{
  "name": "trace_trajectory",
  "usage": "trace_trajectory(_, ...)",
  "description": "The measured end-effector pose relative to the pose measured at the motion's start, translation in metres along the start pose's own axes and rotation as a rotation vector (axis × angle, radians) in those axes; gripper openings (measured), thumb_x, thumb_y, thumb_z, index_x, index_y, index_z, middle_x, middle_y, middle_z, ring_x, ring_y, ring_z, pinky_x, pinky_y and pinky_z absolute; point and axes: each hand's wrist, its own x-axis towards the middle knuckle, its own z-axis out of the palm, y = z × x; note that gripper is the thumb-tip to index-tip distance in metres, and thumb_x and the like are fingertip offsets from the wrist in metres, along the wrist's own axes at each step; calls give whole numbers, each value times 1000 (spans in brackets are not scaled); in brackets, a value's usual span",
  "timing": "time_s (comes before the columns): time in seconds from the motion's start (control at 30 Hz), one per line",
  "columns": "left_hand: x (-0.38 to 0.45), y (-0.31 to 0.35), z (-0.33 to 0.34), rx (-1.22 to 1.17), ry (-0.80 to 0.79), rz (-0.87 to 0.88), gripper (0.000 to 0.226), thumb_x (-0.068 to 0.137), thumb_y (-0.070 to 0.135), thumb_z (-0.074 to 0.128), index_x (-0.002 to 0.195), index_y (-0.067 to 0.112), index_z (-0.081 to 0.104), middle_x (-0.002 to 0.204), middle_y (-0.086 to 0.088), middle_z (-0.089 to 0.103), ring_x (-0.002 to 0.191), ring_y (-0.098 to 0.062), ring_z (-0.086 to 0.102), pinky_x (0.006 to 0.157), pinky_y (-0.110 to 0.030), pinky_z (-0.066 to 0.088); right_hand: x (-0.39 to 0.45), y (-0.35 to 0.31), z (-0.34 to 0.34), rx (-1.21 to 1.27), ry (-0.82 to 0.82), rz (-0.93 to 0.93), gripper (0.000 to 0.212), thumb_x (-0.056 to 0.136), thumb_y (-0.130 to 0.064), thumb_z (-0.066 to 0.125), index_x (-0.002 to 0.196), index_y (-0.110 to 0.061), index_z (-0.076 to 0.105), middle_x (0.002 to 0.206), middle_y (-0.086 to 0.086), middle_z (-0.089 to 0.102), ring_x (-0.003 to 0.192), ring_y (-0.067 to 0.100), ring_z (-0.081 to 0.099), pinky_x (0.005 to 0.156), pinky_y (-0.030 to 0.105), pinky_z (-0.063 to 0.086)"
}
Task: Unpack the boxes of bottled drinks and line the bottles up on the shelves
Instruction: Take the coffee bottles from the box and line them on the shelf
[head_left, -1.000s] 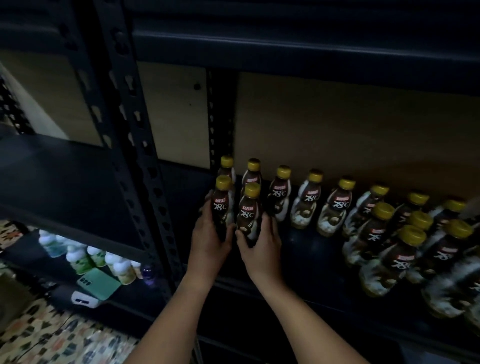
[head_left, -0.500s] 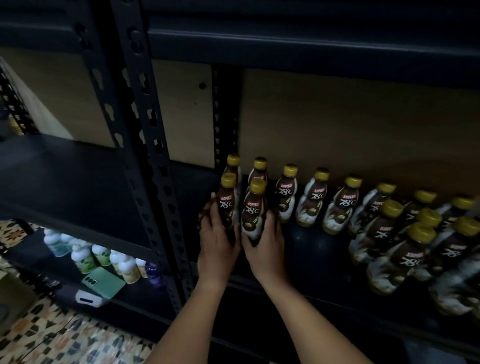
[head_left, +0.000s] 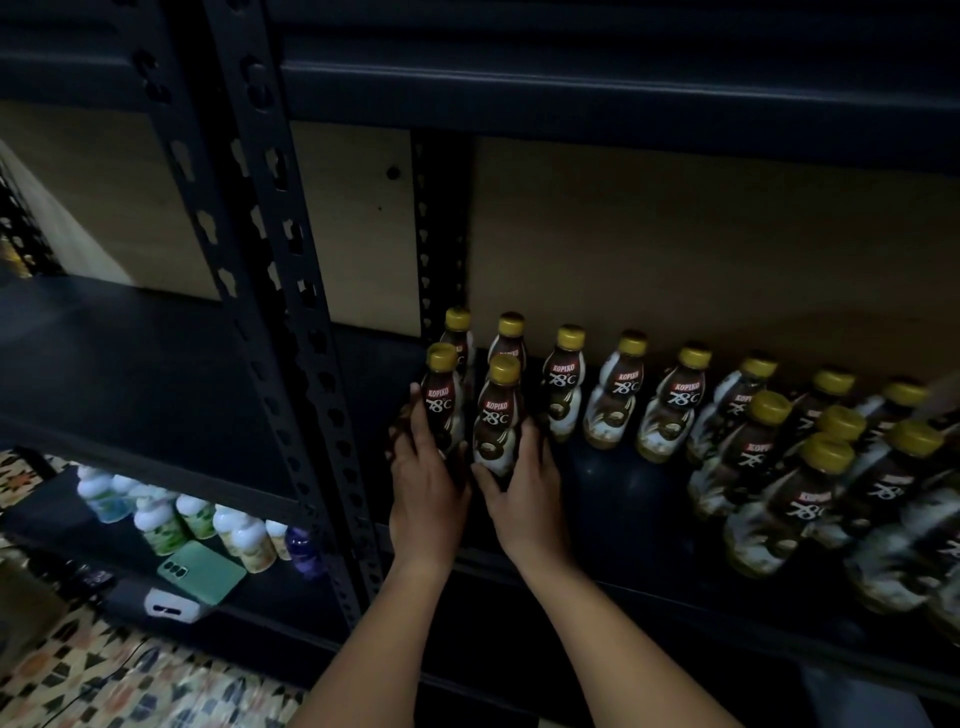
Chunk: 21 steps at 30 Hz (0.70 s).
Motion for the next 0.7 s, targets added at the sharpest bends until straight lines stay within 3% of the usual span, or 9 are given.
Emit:
trace_trajectory(0.3, 1, 5, -3, -9, -51, -58, 82, 102, 28, 57, 164, 19, 4, 158, -22, 32, 145, -38, 33, 116, -54, 36, 1, 0, -1, 0, -13, 1, 80, 89, -24, 76, 154, -14, 31, 153, 8, 41, 141, 20, 41, 112, 29, 38)
trace_trajectory(0.47, 1, 9, -8, -44, -79, -75, 85, 95, 42, 46, 164, 15, 4, 160, -24, 29, 147, -38, 30, 118, -49, 30, 1, 0, -1, -16, -23, 4, 82, 88, -23, 76, 155, -15, 29, 153, 8, 40, 142, 19, 40, 111, 25, 35)
trace_trajectory(0.7, 1, 7, -7, -33, -84, -65, 85, 99, 36, 50, 164, 19, -2, 164, -18, 24, 150, -32, 24, 120, -41, 24, 1, 1, 0, -4, -28, 7, 82, 89, -24, 75, 155, -18, 28, 154, 5, 39, 142, 17, 39, 114, 30, 37)
